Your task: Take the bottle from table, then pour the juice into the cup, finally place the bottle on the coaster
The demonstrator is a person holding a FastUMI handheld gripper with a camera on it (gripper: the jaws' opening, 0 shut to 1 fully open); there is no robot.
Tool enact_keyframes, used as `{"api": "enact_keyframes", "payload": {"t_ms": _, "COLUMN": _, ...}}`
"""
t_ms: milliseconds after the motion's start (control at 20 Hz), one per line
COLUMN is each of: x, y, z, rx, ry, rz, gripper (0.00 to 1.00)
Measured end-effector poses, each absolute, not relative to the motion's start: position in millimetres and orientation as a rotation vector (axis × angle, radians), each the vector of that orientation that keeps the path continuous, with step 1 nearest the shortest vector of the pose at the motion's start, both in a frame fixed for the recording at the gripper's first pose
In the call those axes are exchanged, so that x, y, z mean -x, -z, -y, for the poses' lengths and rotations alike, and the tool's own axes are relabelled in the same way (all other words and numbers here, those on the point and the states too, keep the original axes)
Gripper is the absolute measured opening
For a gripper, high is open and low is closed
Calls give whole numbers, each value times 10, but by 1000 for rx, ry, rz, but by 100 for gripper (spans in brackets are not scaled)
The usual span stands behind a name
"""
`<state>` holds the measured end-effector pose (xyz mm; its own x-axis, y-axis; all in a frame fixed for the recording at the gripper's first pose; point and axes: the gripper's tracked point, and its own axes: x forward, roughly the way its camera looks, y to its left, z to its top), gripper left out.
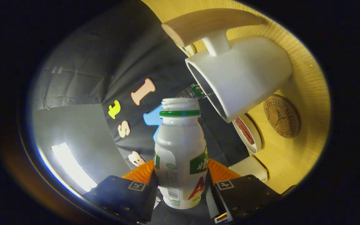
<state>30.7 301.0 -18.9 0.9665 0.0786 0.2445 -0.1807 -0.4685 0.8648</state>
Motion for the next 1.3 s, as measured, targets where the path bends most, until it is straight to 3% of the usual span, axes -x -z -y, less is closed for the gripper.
{"api": "enact_keyframes", "payload": {"t_ms": 1300, "x": -312, "y": 209, "z": -2990, "rx": -1921, "ry": -276, "rz": 78, "gripper": 66}}
